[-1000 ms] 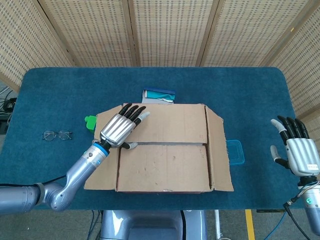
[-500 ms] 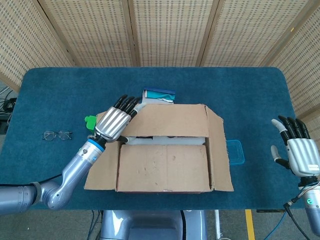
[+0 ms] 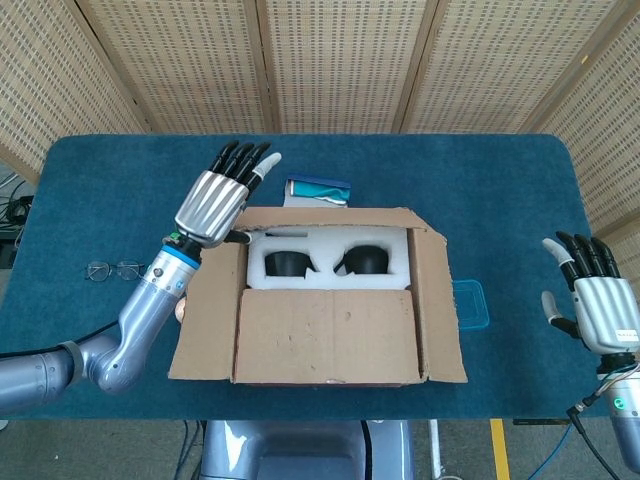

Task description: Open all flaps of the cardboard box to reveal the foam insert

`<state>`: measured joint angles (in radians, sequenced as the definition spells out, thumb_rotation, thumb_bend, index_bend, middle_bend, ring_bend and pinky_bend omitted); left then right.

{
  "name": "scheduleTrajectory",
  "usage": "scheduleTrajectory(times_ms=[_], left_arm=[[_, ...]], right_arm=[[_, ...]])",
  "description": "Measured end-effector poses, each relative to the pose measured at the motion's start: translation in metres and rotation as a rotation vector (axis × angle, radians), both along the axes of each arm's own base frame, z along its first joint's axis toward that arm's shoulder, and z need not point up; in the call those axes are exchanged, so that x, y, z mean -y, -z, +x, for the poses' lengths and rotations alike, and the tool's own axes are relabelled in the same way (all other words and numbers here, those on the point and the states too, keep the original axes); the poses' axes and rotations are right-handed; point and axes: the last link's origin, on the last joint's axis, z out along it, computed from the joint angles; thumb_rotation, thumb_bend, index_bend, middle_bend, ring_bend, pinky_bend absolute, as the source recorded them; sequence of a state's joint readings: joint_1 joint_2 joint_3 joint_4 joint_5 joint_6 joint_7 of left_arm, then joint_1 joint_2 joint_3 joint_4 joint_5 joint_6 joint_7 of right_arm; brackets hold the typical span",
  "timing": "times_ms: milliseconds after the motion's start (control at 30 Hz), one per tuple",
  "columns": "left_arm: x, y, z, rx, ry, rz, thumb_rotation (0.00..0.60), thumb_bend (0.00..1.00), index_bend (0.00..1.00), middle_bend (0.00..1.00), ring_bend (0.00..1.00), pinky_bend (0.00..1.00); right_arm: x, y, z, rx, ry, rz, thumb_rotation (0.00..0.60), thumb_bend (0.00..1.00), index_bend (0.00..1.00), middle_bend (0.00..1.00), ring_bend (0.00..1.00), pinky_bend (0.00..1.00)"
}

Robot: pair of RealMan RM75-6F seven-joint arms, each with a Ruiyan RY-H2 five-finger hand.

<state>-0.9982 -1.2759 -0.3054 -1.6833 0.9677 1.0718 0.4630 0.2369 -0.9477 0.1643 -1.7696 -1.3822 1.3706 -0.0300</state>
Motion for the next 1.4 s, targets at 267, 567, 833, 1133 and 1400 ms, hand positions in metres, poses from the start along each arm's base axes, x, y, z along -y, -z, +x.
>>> scheduleTrajectory(times_ms=[267,567,833,1133,1400], left_arm=[[-0.028,-0.003,0.017,-0.009,0.003,0.066,0.492,0.25,0.00,0.00,0.00,0.00],[-0.057,0.007,0.023,-0.066,-0.031,0.126,0.491,0.25,0.00,0.00,0.00,0.00],[-0.075,0.012,0.009,-0.098,-0.110,0.143,0.491,0.25,0.00,0.00,0.00,0.00],[-0.076,0.002,0.000,-0.088,-0.139,0.133,0.493,0.25,0.00,0.00,0.00,0.00],[-0.059,-0.015,0.001,-0.054,-0.109,0.072,0.519,0.26,0.21,0.00,0.00,0.00]], right_arm=[[0.000,-0.001,-0.001,-0.003,0.005,0.001,0.600,0.50,0.11,0.07,0.00,0.04],[-0.001,-0.003,-0.001,-0.003,0.011,0.000,0.600,0.50,0.11,0.07,0.00,0.04],[-0.003,-0.006,-0.002,-0.005,0.018,-0.001,0.600,0.50,0.11,0.07,0.00,0.04],[-0.003,-0.004,0.000,-0.005,0.015,0.004,0.600,0.50,0.11,0.07,0.00,0.04],[-0.002,-0.002,0.002,-0.002,0.010,0.007,0.600,0.50,0.11,0.07,0.00,0.04]])
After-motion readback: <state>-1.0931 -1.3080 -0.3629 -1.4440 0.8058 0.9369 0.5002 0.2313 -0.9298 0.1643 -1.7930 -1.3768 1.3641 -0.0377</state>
